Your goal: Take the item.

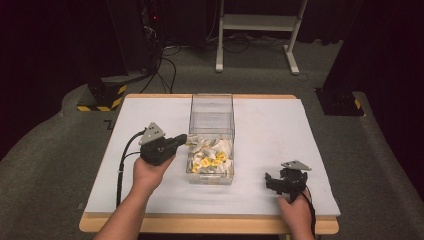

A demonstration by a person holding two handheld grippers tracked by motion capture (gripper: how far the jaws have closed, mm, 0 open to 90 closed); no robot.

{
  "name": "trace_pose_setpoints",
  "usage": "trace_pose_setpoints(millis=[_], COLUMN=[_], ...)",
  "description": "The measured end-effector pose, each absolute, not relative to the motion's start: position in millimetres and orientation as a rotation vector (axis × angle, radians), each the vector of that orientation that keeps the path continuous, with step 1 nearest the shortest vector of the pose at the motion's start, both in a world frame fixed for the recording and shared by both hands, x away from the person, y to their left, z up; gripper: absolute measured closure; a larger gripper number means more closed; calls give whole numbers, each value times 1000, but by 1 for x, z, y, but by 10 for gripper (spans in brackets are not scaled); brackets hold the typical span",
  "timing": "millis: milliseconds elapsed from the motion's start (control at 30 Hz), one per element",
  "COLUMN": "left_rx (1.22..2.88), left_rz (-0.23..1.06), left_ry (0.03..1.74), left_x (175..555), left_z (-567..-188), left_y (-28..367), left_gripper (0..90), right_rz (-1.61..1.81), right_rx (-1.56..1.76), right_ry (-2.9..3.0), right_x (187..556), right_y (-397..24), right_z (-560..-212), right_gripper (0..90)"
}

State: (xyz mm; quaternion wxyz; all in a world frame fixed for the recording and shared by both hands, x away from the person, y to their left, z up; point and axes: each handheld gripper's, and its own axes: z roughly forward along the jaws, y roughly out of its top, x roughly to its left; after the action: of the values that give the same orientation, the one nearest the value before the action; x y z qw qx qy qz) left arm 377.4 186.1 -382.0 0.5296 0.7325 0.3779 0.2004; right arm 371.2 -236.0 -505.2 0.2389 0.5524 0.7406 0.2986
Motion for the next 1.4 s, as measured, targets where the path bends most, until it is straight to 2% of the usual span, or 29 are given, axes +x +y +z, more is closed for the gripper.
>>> trace_pose_setpoints(millis=[1400], left_rx=[1683], left_rz=[575], left_ry=[1052], left_x=[370], left_z=[-392], left_y=[270], left_gripper=[889], right_rz=[818], right_rx=[1513], right_ry=[2028], right_x=[371], right_y=[-236], right_z=[-505], right_gripper=[92])
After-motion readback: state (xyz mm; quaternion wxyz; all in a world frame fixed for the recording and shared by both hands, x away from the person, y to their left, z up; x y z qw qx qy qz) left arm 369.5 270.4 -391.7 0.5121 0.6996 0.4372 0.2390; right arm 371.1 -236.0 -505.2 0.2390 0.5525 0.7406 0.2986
